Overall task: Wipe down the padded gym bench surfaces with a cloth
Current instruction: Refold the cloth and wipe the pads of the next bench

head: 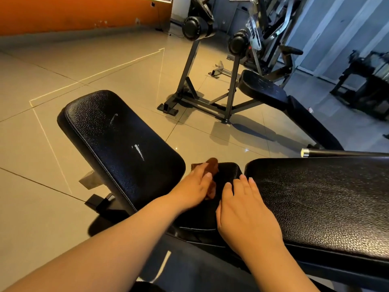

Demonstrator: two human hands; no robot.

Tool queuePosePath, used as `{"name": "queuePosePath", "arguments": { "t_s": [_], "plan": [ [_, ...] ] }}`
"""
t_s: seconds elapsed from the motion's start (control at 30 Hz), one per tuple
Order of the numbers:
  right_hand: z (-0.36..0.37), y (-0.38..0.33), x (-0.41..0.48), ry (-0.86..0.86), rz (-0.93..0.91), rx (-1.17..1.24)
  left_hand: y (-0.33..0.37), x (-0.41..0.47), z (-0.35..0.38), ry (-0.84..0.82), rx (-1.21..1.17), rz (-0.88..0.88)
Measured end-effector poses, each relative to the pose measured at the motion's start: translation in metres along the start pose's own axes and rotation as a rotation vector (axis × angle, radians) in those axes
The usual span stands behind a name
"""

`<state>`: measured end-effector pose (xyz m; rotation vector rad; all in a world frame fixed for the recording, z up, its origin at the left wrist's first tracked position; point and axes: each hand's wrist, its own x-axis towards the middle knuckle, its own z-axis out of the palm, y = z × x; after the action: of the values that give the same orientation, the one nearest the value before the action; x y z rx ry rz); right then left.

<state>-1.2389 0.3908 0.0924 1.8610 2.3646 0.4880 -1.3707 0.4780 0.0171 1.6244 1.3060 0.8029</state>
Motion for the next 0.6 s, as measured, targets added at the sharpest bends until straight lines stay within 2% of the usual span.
{"name": "queuePosePath", "arguments": {
  "t_s": [0.2, 0.23, 0.33, 0.4, 0.43, 0.5, 0.53, 0.6],
  "plan": [
    [0.001, 0.003, -0.004, -0.021, -0.085, -0.016, 0.002, -0.083, 0.014, 0.057, 0.055, 0.175],
    [0.001, 0.004, -0.004, -0.018, -0.088, -0.023, -0.008, -0.089, 0.012, 0.076, 0.037, 0.162],
    [-0.001, 0.005, -0.003, -0.043, -0.088, -0.066, -0.02, -0.076, 0.003, 0.182, 0.022, -0.049],
    [-0.003, 0.005, -0.004, -0.043, -0.104, -0.05, -0.001, -0.075, 0.009, 0.241, 0.188, -0.109],
    [-0.004, 0.006, -0.005, -0.028, -0.122, -0.045, 0.012, -0.081, 0.016, 0.272, 0.263, -0.062],
    [-0.012, 0.006, -0.005, 0.025, -0.168, 0.018, 0.032, -0.095, 0.032, 0.25, 0.084, -0.018],
    [-0.017, 0.005, -0.005, 0.041, -0.181, 0.083, 0.038, -0.1, 0.033, 0.183, -0.092, -0.056],
    [-0.029, 0.005, -0.004, -0.057, -0.147, 0.217, 0.043, -0.103, 0.025, 0.075, -0.531, -0.171]
  ]
}}
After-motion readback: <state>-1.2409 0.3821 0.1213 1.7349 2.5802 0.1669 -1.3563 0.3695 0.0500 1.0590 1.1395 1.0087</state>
